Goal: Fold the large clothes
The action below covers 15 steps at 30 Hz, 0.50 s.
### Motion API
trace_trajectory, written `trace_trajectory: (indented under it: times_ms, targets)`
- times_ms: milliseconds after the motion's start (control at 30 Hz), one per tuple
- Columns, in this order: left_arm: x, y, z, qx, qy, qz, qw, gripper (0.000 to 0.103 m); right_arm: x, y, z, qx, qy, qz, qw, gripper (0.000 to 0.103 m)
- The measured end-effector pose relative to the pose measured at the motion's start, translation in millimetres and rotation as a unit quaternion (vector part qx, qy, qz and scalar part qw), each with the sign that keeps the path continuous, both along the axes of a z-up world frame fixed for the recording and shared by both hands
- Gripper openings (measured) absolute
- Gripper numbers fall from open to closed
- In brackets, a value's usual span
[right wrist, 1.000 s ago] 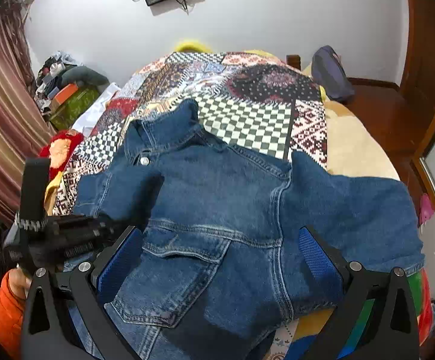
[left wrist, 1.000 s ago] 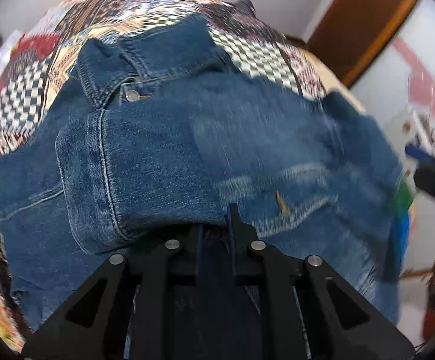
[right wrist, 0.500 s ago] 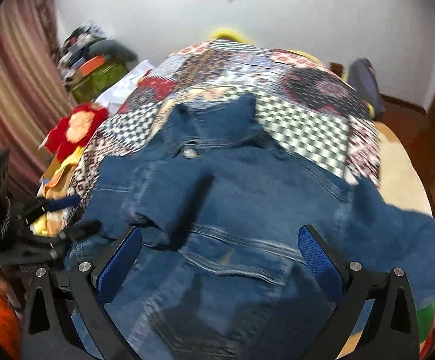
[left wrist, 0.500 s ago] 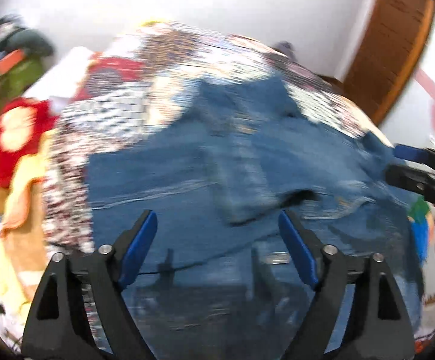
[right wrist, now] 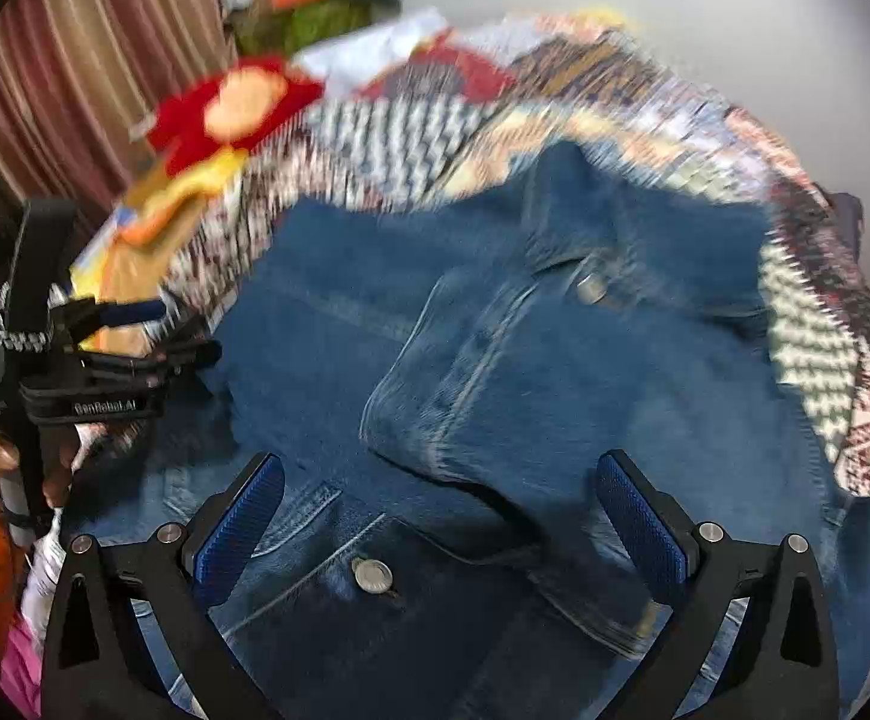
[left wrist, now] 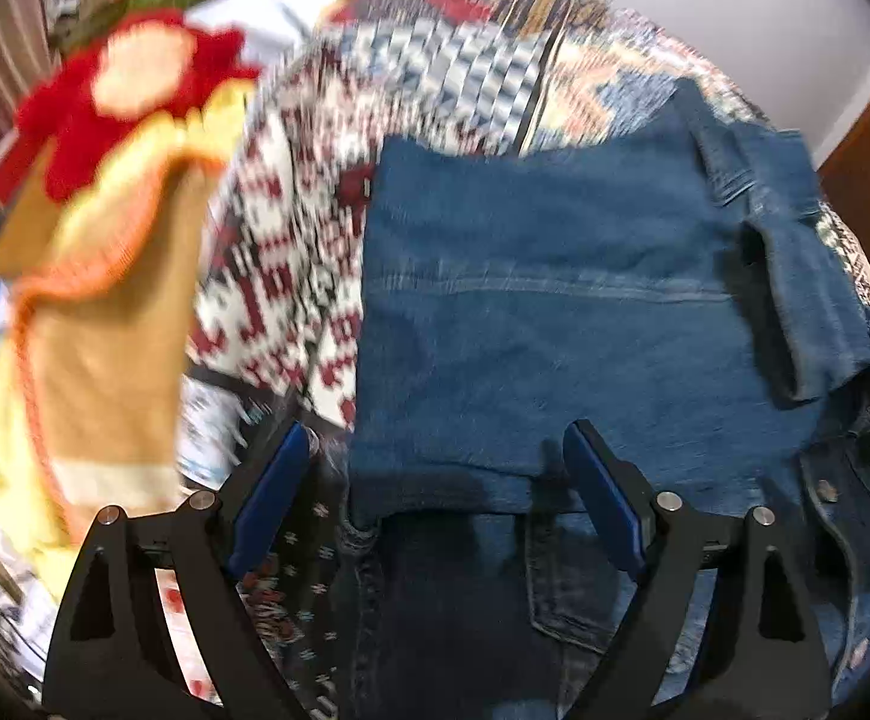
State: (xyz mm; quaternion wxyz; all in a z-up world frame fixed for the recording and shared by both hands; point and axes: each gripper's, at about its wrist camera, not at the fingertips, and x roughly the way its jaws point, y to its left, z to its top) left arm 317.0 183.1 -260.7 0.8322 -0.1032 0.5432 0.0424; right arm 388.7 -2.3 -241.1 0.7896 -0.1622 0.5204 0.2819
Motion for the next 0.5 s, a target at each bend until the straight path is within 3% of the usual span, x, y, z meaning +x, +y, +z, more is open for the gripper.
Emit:
trace_trajectory:
  times_ms: [133, 300, 367, 433, 500]
  targets:
    - [1, -1, -25, -0.024, 0.023, 0.003, 0.9994, 0.087, 6, 19, -29, -0.044, 0.013, 0.017, 0.999, 0.103]
    - [-1, -2, -33, -0.033, 0.018, 0.010, 0.9992, 0.089, 21, 15, -47, -0.052, 0.029, 0.004, 0.998, 0.102]
    - [-3, -1, -34, -0.035, 0.014, 0.012, 0.9992, 0.090, 27, 10, -46, -0.042, 0.031, -0.008, 0.999, 0.097]
    - [-5, -1, -36, -0.031, 0.011, 0.014, 0.9994, 0.092, 29, 4, -42, -0.040, 0.023, -0.020, 0.999, 0.078]
    - [-7, -3, -36, -0.024, 0.011, 0.014, 0.9995, 0.092, 32, -1, -37, -0.032, 0.020, -0.022, 0.999, 0.067]
